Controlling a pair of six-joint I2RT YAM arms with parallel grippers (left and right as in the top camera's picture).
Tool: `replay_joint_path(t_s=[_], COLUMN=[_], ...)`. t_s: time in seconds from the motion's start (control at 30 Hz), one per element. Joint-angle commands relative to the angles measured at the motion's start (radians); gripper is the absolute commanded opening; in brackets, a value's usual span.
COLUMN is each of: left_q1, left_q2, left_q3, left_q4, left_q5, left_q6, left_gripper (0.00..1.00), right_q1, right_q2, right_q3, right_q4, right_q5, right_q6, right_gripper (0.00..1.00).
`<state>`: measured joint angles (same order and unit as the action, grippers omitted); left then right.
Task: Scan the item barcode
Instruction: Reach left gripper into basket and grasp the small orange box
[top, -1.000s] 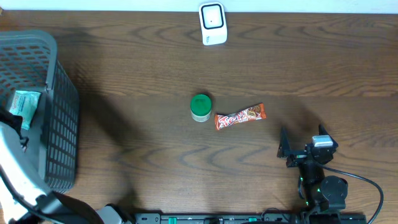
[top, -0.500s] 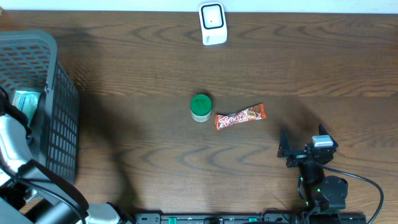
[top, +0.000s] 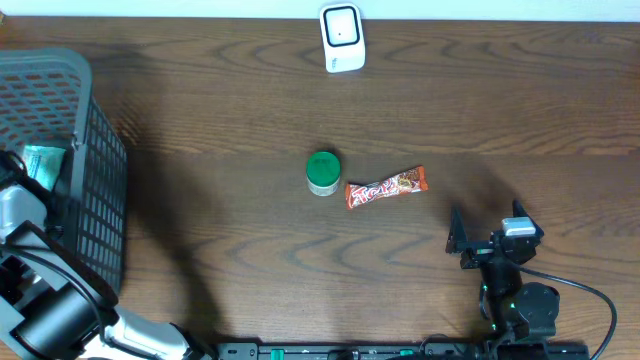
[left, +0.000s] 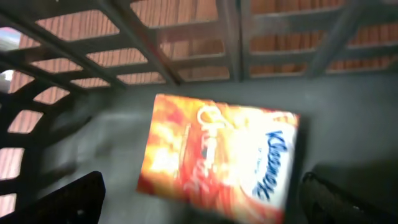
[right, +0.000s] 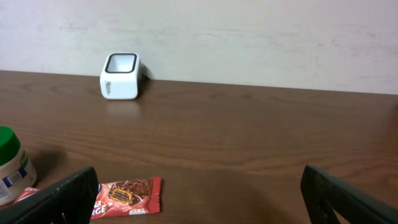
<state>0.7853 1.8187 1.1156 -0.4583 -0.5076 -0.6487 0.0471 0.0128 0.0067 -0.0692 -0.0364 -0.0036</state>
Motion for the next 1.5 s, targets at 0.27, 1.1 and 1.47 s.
replay_joint_path(t_s=[0.27, 1.1, 1.47], left_q1=[0.023, 0.023, -0.025], left_q2=[0.07, -0.263, -0.83], left_q3=[-0.1, -0.097, -0.097], left_q4=[0.169, 0.103, 0.113], left_q5=[0.032, 0.171, 0.999], left_q6=[0.028, 0.103, 0.048], left_gripper=[0.98, 0.64, 0.64], right_q1=[0.015, 0.015, 0.015], right_q2=[-0.004, -0.004, -0.004], right_q3=[-0.001, -0.001, -0.001], right_q4=[-0.003, -0.003, -0.003], right_q5=[0.002, 0.002, 0.002], right_q6=[0.014, 0.014, 0.014], right_gripper=[0.99, 0.99, 0.99])
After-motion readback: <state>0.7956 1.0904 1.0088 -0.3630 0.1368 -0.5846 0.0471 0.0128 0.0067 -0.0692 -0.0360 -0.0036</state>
